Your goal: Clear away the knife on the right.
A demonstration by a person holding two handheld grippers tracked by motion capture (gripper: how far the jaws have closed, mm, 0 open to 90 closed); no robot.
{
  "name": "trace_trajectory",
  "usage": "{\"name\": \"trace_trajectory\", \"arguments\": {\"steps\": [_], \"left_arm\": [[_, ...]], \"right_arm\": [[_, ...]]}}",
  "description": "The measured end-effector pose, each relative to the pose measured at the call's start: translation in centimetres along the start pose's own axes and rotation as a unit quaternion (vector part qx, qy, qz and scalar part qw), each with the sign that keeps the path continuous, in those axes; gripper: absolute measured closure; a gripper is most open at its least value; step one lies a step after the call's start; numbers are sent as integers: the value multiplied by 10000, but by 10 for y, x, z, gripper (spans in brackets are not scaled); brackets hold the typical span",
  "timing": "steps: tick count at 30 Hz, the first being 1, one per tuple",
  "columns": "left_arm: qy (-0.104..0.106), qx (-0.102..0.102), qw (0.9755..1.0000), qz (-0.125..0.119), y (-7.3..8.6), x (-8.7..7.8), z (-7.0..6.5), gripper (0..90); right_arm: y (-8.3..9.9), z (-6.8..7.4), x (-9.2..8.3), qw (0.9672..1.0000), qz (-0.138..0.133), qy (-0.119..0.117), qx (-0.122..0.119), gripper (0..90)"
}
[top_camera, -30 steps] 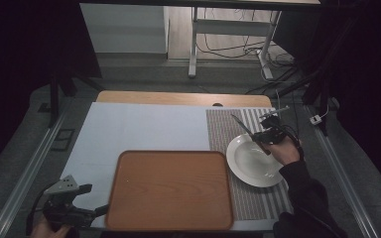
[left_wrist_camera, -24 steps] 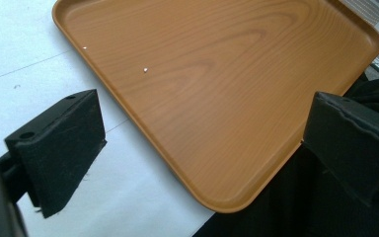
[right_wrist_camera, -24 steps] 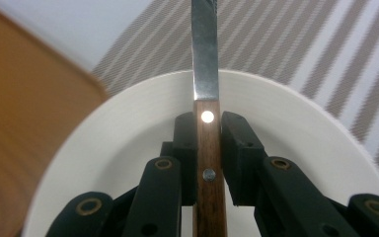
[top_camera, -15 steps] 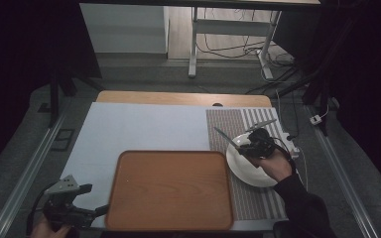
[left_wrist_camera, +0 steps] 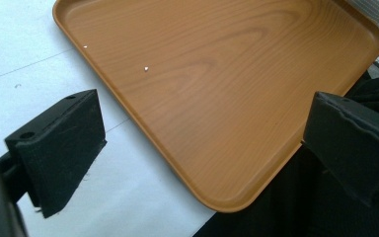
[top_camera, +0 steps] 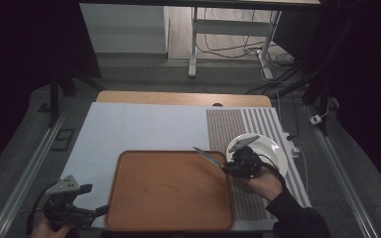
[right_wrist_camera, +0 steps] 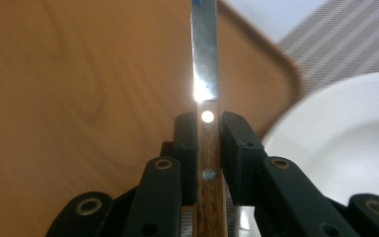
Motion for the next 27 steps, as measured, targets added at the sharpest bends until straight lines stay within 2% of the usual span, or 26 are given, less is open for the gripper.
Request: {"name": "trace_trajectory", "arguments": {"steps": [1, 2, 4, 5, 7, 9, 10, 11, 18, 22, 24, 27], "left_arm": [[-2, 1, 10000, 0, 0, 0, 0, 25], [-4, 2, 10000, 3, 0, 0, 0, 25], [-3, 3, 10000, 7, 0, 0, 0, 25], [-6, 4, 10000, 8, 0, 0, 0, 25], [-9, 6, 10000, 9, 0, 0, 0, 25], [-9, 8, 10000, 13, 0, 0, 0, 25], [-9, 11, 10000, 14, 0, 0, 0, 25], [-10, 10, 10000, 14, 0, 0, 0, 25], [-15, 21, 10000, 23, 0, 1, 0, 25], [-13, 21, 10000, 27, 0, 1, 0, 25], [-16, 25, 10000, 28, 0, 1, 0, 26], [-13, 16, 10000, 28, 0, 1, -1, 26]], "right_arm": [[-1, 10, 3, 9999, 7, -68, -91, 781], [-1, 10, 3, 9999, 7, -68, -91, 781], [-3, 20, 5, 9997, 23, -130, -195, 781], [-4, 31, 8, 9994, 37, -204, -292, 781], [-5, 36, 9, 9991, 42, -225, -355, 781], [-7, 51, 14, 9982, 63, -321, -497, 781], [-7, 51, 14, 9982, 63, -321, -497, 781], [-8, 62, 17, 9974, 106, -396, -592, 781], [-3, 75, 32, 9949, 321, -404, -861, 780], [2, 74, 38, 9944, 476, -369, -870, 779], [7, 75, 45, 9928, 667, -403, -910, 777], [9, 76, 48, 9912, 760, -438, -995, 759]]}}
Point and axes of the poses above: each handheld gripper's, and its own axes: x roughly forward along the jaws, y roughly out of its underside, z roughly to its left, the point moved 7 cm from there along x, roughly forward along the jaws, and after that the axes turned 6 degrees about -x, right-handed, at the moved point
